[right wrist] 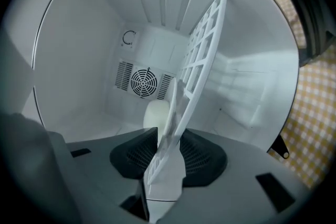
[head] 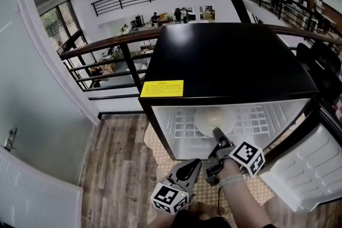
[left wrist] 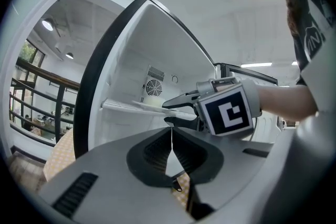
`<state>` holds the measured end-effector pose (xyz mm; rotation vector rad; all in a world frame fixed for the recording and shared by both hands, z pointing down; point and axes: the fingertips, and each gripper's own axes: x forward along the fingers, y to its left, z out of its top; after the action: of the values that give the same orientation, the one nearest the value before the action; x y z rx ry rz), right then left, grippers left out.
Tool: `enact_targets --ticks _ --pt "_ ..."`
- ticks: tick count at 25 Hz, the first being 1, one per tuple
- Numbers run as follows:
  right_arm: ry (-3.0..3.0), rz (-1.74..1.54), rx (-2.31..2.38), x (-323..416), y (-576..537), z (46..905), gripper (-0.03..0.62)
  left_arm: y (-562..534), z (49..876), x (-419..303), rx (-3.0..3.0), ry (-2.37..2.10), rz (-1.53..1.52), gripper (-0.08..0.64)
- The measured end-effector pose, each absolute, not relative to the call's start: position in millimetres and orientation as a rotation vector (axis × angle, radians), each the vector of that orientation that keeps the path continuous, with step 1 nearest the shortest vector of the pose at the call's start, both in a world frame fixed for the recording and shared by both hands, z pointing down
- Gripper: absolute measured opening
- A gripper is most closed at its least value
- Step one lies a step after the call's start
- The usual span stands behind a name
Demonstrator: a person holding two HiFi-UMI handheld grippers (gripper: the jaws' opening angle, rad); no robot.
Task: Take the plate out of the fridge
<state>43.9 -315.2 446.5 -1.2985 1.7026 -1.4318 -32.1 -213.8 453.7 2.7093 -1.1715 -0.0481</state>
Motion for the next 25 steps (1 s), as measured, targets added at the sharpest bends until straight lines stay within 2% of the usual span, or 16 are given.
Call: enact_targets --ticks 25 --pt "1.568 -1.513 -1.139 52.6 -288.0 444.2 0.092 -230.9 424.0 -20.3 2.73 -1.159 -0.117 0.012"
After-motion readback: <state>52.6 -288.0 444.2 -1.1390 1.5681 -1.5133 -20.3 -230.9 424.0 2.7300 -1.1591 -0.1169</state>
